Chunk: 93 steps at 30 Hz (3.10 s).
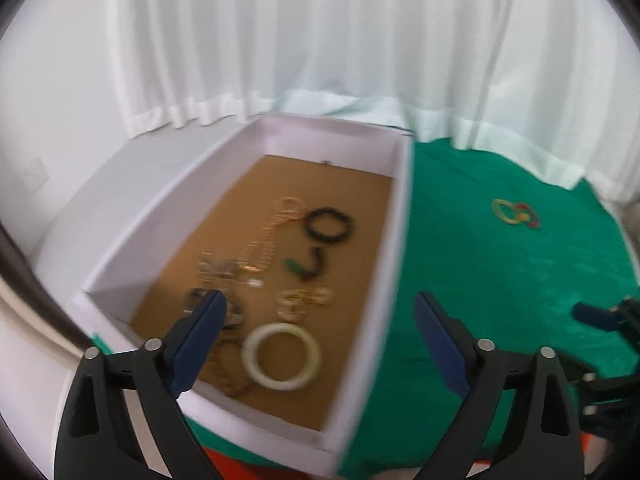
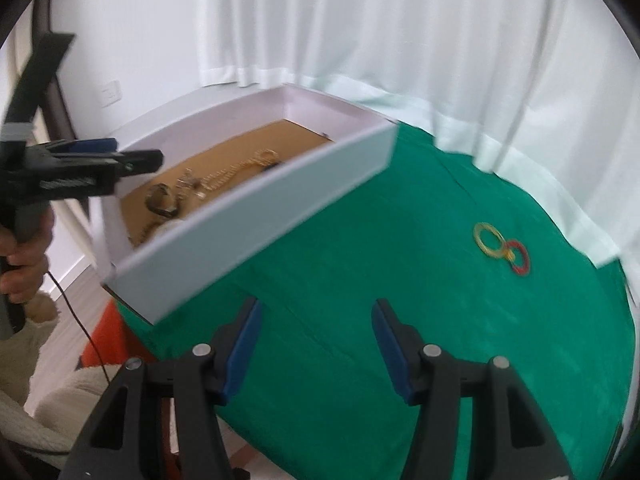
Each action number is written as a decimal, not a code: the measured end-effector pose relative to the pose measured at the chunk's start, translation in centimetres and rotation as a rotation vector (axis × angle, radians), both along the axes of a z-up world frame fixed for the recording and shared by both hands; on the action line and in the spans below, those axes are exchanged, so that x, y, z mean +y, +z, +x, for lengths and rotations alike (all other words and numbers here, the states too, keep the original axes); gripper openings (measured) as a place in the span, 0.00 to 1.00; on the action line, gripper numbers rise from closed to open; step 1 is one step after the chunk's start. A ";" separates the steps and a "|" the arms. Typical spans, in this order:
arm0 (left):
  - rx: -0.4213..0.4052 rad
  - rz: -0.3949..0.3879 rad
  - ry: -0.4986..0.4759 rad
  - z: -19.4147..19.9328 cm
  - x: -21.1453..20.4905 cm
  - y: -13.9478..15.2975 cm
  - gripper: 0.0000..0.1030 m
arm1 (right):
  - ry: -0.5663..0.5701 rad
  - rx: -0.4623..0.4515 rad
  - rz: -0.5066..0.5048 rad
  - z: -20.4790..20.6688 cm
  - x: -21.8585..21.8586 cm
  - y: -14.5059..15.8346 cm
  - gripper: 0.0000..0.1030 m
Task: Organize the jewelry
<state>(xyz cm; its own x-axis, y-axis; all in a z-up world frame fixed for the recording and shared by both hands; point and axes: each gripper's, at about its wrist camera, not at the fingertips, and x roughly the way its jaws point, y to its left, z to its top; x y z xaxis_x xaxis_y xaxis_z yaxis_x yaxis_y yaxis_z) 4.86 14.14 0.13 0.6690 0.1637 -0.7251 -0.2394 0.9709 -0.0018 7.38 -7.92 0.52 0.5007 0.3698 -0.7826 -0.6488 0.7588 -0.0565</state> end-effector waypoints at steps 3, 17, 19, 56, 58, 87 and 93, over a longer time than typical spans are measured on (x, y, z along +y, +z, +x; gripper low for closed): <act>0.007 -0.024 -0.081 0.1 -3.2 -0.6 0.95 | -0.065 0.011 -0.013 -0.4 -2.6 -1.6 0.56; 0.090 -0.046 -0.292 1.4 -12.3 -5.8 0.96 | -0.304 0.053 -0.023 -1.1 -11.2 -5.1 0.61; 0.089 0.007 -0.294 1.5 -13.0 -6.0 0.96 | -0.317 0.049 -0.027 -1.2 -11.7 -5.3 0.61; 0.229 0.033 -0.520 4.7 -19.3 -9.4 0.96 | -0.429 0.145 0.066 1.4 -17.7 -7.8 0.61; 0.228 0.019 -0.507 5.5 -19.2 -9.2 0.96 | -0.438 0.148 0.071 1.5 -18.2 -8.0 0.61; 0.171 0.190 -0.814 31.5 -29.9 -12.7 0.95 | -0.573 0.195 0.168 4.4 -24.7 -9.8 0.61; 0.226 0.183 -0.830 34.6 -30.6 -15.8 0.80 | -0.600 0.211 0.169 5.4 -25.9 -10.4 0.61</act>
